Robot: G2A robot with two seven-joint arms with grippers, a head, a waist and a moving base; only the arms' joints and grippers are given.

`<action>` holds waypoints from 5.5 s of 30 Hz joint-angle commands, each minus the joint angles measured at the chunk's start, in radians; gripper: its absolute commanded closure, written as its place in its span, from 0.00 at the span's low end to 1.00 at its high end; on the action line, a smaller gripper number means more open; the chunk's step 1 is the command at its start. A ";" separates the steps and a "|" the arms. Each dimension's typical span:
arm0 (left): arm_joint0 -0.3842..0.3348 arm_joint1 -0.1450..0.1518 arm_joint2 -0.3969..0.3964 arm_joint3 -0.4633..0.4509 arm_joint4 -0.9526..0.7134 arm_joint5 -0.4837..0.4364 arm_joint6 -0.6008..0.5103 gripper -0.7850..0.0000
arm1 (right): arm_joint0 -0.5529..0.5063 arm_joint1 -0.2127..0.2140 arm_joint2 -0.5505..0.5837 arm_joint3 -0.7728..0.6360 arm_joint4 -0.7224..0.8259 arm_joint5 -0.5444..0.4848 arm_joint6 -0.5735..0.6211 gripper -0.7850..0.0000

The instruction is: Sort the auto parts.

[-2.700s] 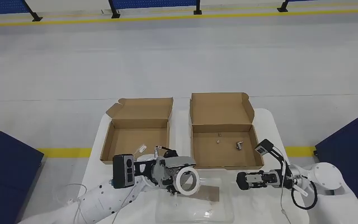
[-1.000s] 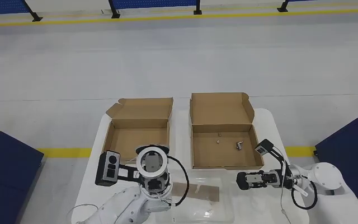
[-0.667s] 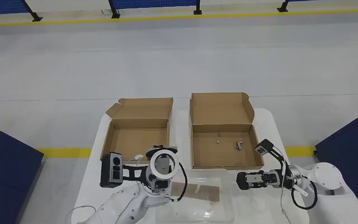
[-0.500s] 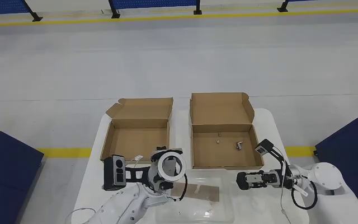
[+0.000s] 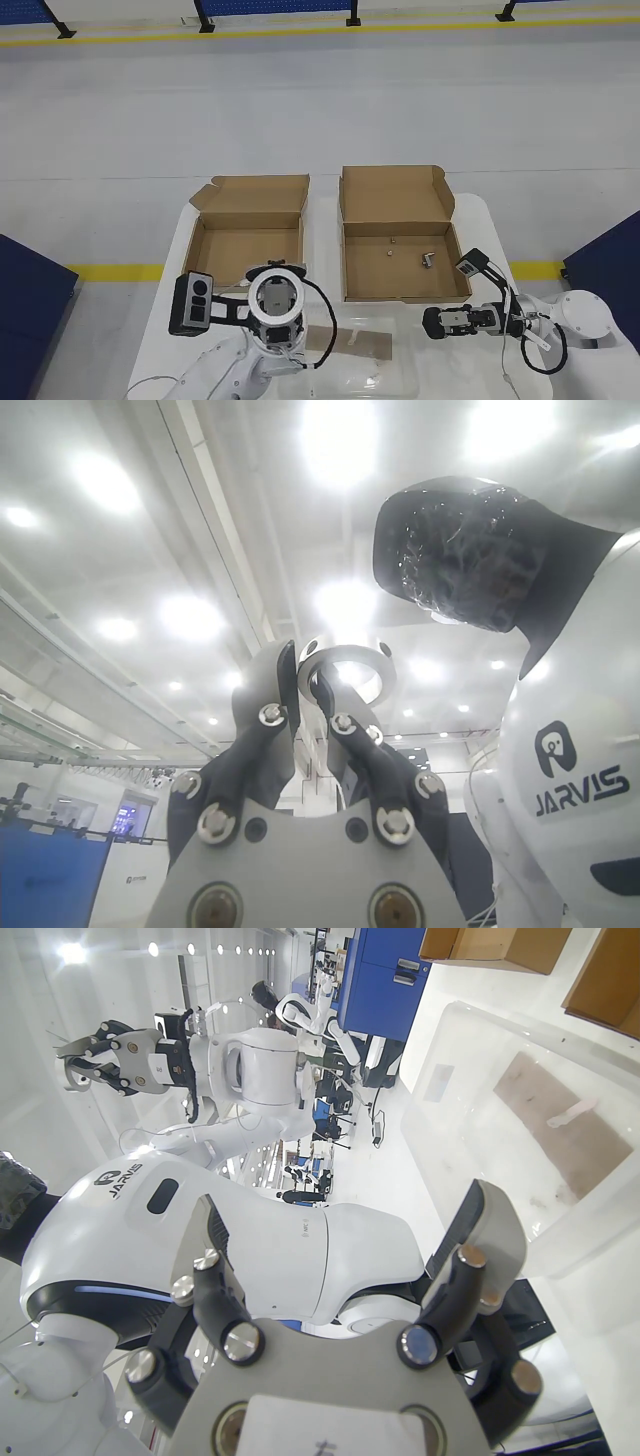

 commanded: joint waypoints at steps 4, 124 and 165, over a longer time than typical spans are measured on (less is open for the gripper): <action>0.011 -0.003 -0.026 0.033 0.089 -0.001 -0.007 1.00 | 0.000 0.000 0.000 0.000 0.000 0.000 0.000 0.00; 0.250 -0.051 -0.453 0.157 0.038 0.342 -0.882 1.00 | 0.000 0.000 0.000 0.000 0.000 0.000 0.000 0.00; 0.091 -0.073 -0.487 0.211 -0.064 0.877 -1.813 1.00 | 0.000 0.000 0.000 0.000 0.000 0.000 0.000 0.00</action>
